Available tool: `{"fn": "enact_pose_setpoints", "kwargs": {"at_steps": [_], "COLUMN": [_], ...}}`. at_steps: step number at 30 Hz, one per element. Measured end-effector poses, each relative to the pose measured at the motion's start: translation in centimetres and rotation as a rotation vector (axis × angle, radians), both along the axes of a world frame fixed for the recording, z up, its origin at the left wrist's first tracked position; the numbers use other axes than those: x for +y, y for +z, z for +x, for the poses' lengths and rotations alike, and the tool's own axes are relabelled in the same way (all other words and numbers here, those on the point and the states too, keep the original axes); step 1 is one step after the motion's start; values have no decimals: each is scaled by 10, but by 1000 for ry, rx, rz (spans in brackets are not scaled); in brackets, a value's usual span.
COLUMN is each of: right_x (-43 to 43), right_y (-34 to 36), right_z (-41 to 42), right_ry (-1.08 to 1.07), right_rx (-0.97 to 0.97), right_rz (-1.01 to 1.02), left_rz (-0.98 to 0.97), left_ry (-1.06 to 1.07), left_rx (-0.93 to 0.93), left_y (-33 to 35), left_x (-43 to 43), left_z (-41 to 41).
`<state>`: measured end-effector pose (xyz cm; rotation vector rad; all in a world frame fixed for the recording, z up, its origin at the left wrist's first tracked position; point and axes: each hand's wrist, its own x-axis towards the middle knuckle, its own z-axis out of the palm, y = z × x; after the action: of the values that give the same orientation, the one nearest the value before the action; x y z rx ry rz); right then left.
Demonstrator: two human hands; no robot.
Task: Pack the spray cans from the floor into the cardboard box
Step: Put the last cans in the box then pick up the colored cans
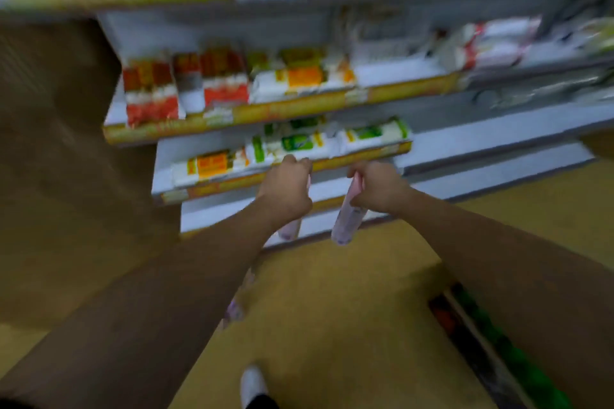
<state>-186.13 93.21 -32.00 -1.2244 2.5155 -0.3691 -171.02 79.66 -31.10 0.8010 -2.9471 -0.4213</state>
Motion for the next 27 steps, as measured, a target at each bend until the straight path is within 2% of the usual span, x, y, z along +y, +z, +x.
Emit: {"fn": "enact_pose_setpoints", "kwargs": {"at_steps": [6,13,19,27], "right_x": [113,240,336,432], "right_y": [146,252,298,324], "right_z": [-32,-74,-113,-183], "right_ry": [-144,-362,-565,-853], "right_rx": [175,329,406,561], "right_rz": [-202,-342,-410,-306], "left_rz": [-91,-83,-19,61], "left_ry": [-141,-286,-523,-804], "left_rx": [256,452,582,656], "left_y": [134,241,285,303], "left_x": [90,196,286,392], "left_z": [-58,-147,-230,-353]}}
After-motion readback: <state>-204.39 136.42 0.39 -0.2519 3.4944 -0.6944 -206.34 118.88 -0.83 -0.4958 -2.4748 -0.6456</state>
